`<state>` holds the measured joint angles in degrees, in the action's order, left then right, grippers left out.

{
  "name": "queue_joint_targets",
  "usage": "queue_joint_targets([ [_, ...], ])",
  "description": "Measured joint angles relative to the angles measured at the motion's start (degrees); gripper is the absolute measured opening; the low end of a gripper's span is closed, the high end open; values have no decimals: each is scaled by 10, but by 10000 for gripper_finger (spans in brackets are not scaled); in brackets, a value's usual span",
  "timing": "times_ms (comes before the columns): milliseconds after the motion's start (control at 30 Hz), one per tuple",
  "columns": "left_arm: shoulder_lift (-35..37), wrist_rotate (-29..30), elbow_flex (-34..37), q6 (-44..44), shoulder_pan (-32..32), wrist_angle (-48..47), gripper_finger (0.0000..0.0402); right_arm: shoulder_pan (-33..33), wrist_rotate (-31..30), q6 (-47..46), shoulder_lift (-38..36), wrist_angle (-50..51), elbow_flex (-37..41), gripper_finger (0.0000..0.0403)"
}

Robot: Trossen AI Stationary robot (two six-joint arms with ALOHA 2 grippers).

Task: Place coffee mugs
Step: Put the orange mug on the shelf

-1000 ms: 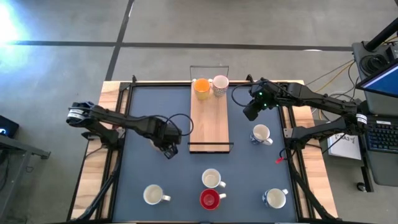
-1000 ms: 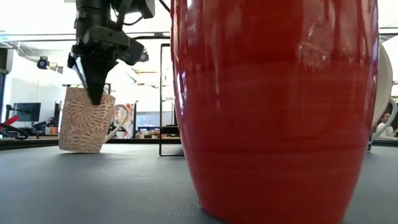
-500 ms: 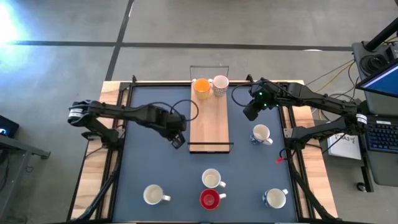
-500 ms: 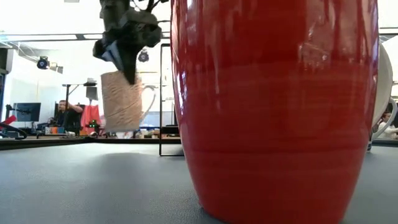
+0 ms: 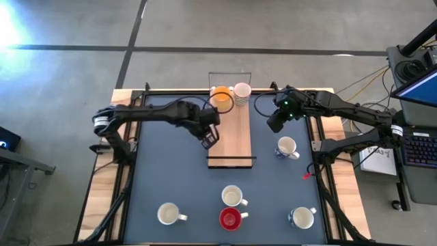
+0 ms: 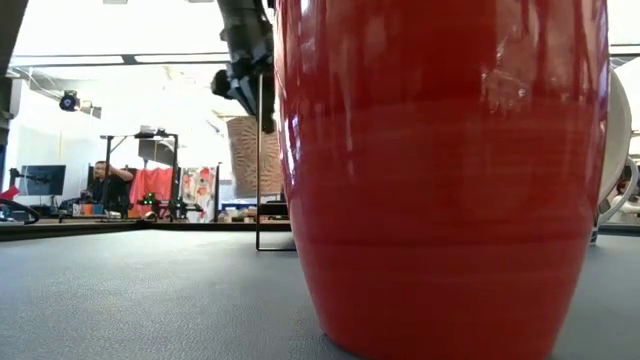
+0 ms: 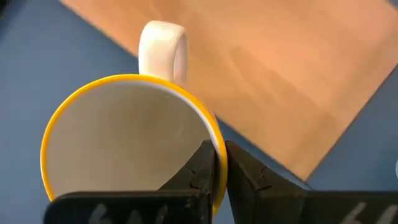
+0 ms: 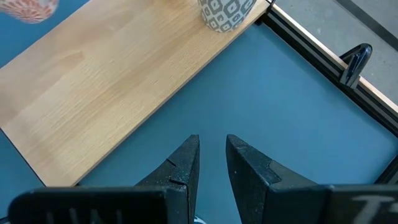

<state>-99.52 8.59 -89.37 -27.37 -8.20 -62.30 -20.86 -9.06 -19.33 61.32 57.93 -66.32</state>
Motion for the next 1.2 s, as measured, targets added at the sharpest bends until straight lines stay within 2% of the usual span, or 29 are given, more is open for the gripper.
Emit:
queue_joint_targets([
  [667, -140, -2, -171, 113, -54, -7, 9, 0, 0, 0, 0, 0, 0, 68],
  [967, -203, -2, -258, 134, -70, -31, 10, 0, 0, 0, 0, 0, 0, 68],
  [1200, -238, -1, -298, 134, -80, -59, 17, 0, 0, 0, 0, 0, 0, 68],
])
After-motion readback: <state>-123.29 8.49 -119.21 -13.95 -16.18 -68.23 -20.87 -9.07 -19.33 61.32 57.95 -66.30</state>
